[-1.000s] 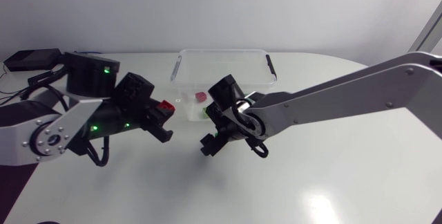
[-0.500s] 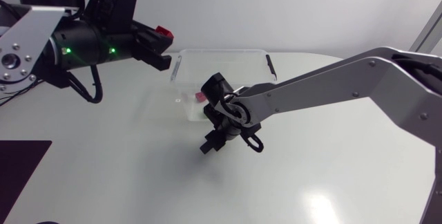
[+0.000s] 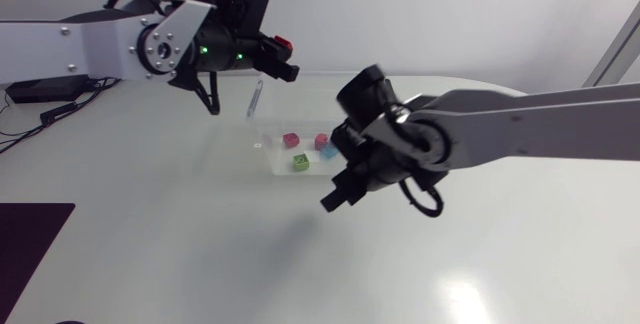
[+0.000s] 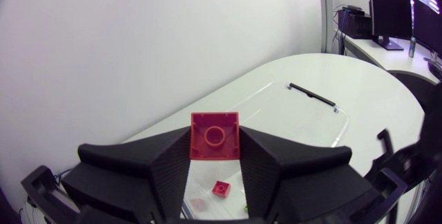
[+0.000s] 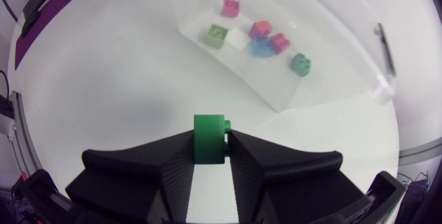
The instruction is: Place the duplo bricks in the container
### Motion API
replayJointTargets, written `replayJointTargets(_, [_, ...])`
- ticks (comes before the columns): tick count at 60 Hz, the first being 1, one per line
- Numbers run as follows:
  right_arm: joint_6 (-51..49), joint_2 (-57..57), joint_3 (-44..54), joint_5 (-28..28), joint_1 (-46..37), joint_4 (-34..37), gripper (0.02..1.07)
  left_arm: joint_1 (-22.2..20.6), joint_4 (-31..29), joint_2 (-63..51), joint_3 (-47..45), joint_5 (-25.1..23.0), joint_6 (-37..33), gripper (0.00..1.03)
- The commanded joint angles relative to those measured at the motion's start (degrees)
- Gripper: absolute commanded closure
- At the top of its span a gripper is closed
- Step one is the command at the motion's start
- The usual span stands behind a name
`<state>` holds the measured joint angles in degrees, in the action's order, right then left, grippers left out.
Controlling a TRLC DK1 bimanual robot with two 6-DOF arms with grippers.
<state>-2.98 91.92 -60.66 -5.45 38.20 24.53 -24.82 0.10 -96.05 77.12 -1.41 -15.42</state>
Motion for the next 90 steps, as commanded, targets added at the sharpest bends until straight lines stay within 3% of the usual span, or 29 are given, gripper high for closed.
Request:
replayJointTargets(1, [0.0, -6.58, 1.34, 0.8, -2.78, 2.54, 0.8, -0.32, -0.01, -5.99, 4.97, 0.44, 0.22, 0.59])
replayJointTargets(6, [-0.62, -10.97, -0.16, 0.97, -4.97, 4.12, 0.8, -0.23, -2.3, -10.65, 9.01, 0.79, -0.14, 0.13])
replayJointTargets(8, [-0.71, -11.94, -1.3, 0.97, -5.85, 5.0, 0.8, -0.14, -4.4, -12.41, 10.94, 0.79, -0.22, 0.04])
replayJointTargets(21, [-2.03, -12.82, -10.53, 2.11, -9.28, 7.11, 0.79, 0.12, -12.58, -14.52, 13.76, 2.73, -1.37, 0.04])
replayJointTargets(30, [-2.11, -10.09, -16.24, 3.08, -10.42, 7.02, 0.79, 1.09, -15.65, -9.33, 9.45, 3.08, -3.21, 0.04])
replayJointTargets(46, [-2.29, 4.23, -20.99, 2.9, -10.86, -4.41, 0.77, -0.05, -23.39, 11.76, -3.56, 4.4, -5.06, 0.04])
replayJointTargets(52, [-2.55, 9.77, -23.36, 1.67, -10.33, -7.4, 0.63, 0.12, -25.15, 18.62, -7.69, 4.93, -3.48, 0.04])
replayJointTargets(59, [-3.26, 12.58, -24.77, -0.44, -9.45, -8.01, 0.26, 1.35, -24.97, 24.95, -12.79, 4.93, -2.16, 0.04])
replayJointTargets(64, [-3.34, 11.0, -23.45, -1.84, -9.37, -8.89, 0.13, 2.32, -24.0, 28.64, -16.3, 5.1, -1.89, 0.04])
replayJointTargets(71, [-4.49, 5.9, -18.53, -2.9, -9.45, -10.91, 0.07, 3.99, -23.04, 33.47, -19.64, 5.19, -1.98, 0.04])
replayJointTargets(90, [-7.74, -15.89, -3.14, -5.27, -13.5, -13.72, 0.07, 9.97, -18.99, 44.55, -26.5, 5.89, -2.51, 0.04])
